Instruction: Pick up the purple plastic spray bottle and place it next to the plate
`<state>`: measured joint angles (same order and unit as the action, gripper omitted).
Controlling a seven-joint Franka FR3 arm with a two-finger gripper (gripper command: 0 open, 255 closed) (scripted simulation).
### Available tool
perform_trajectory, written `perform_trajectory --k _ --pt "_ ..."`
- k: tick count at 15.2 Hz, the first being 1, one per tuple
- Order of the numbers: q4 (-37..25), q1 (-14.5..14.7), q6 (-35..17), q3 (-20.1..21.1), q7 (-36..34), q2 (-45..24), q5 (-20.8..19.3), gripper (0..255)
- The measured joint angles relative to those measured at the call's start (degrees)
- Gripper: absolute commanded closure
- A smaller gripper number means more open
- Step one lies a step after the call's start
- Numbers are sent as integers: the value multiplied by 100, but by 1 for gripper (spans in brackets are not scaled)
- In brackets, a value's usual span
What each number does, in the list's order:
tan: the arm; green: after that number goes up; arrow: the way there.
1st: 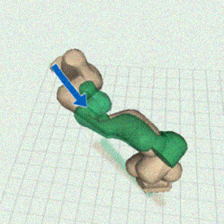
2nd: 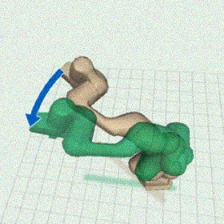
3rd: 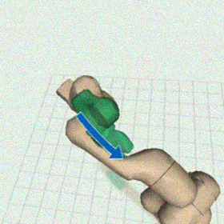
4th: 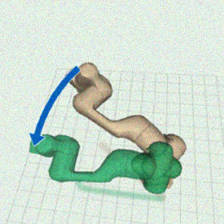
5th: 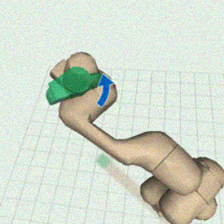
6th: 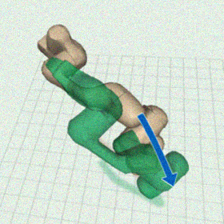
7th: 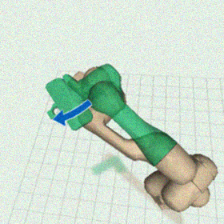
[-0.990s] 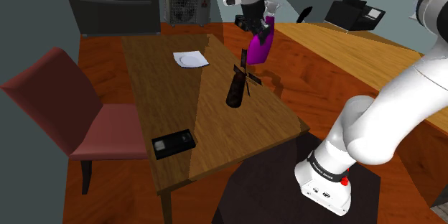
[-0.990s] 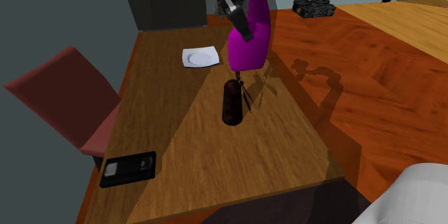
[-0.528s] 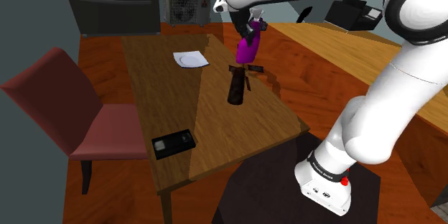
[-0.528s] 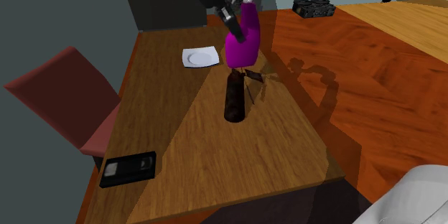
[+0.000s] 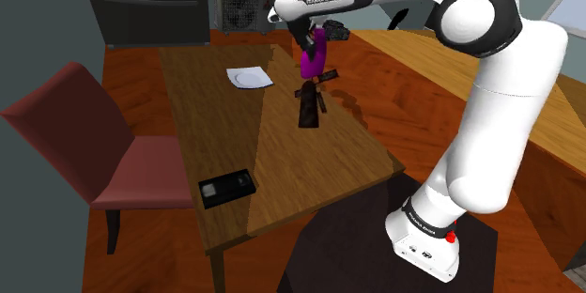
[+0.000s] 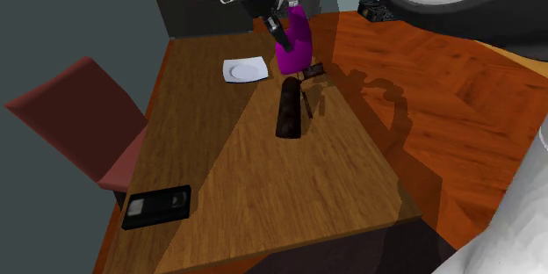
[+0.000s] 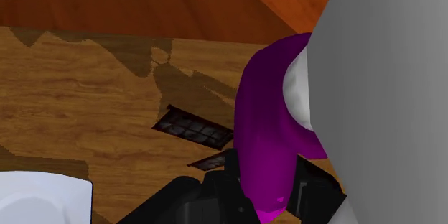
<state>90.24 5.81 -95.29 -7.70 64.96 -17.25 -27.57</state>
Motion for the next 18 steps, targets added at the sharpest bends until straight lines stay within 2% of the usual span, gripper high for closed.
perform_trajectory --k 6,9,10,14,18 --pt "-1432 -288 -86 -83 340 -1376 163 255" --pt "-2650 -457 119 -111 589 -2274 268 255" --pt "-2883 -489 126 -113 617 -2463 282 255" --pt "-2874 -540 -70 -111 569 -2608 272 255" --pt "-2609 -551 -312 -83 430 -2631 130 255"
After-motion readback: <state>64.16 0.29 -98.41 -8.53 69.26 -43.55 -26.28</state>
